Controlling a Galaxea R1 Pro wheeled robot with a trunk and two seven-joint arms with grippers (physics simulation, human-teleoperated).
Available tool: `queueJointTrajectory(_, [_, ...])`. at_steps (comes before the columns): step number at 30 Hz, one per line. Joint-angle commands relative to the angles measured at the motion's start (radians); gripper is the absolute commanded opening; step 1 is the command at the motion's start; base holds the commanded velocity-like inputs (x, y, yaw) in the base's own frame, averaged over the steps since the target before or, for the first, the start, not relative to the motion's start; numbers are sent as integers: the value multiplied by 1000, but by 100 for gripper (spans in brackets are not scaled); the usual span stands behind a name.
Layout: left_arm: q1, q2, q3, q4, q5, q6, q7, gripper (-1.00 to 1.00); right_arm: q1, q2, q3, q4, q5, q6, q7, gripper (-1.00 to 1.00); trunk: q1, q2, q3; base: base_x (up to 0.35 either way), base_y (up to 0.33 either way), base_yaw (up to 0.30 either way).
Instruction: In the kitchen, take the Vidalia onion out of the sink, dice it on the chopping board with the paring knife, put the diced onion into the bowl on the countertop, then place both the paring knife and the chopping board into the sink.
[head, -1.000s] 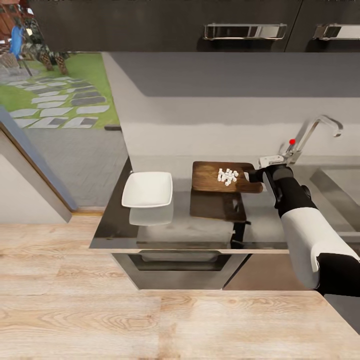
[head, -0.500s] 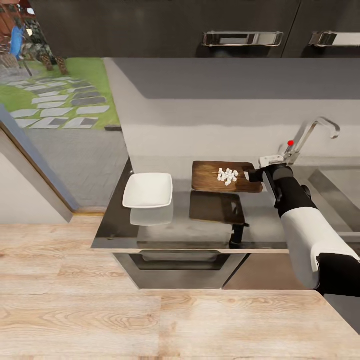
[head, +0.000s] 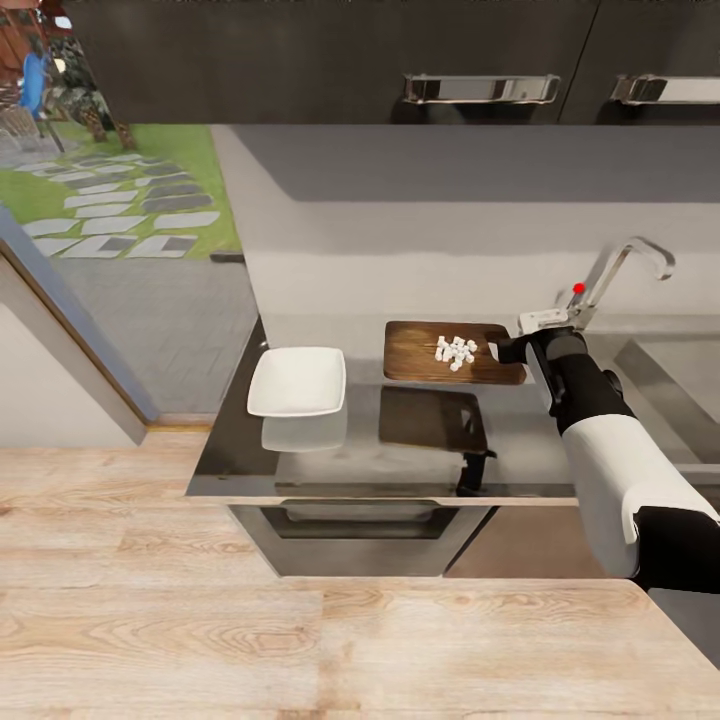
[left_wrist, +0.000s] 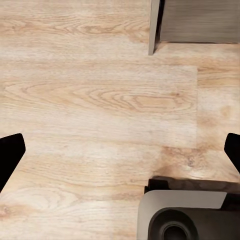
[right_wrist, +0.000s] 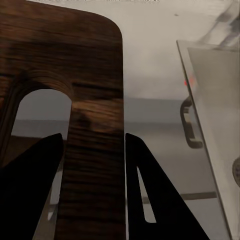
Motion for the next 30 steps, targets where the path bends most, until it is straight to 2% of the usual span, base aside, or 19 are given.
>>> queueJointTrajectory(1, [-2, 0, -2, 4, 6, -6, -3, 100, -1, 0, -1, -1, 6, 4, 4, -100, -3, 6, 2, 0, 0, 0])
queueJointTrajectory(5, [-2, 0, -2, 4, 6, -6, -3, 100, -1, 0, 11, -1, 6, 6, 4, -100, -7, 13, 5, 0, 0, 0])
queueJointTrajectory(7, [-2, 0, -2, 4, 6, -6, -3, 100, -1, 0, 39, -1, 6, 6, 4, -100, -7, 13, 6, 0, 0, 0])
queueJointTrajectory(11, [-2, 0, -2, 4, 6, -6, -3, 100, -1, 0, 60, -1, 6, 7, 5, -100, -7, 13, 11, 0, 0, 0])
queueJointTrajectory(30, [-2, 0, -2, 4, 6, -6, -3, 100, -1, -3, 62, -1, 5, 7, 5, -100, -7, 13, 41, 0, 0, 0])
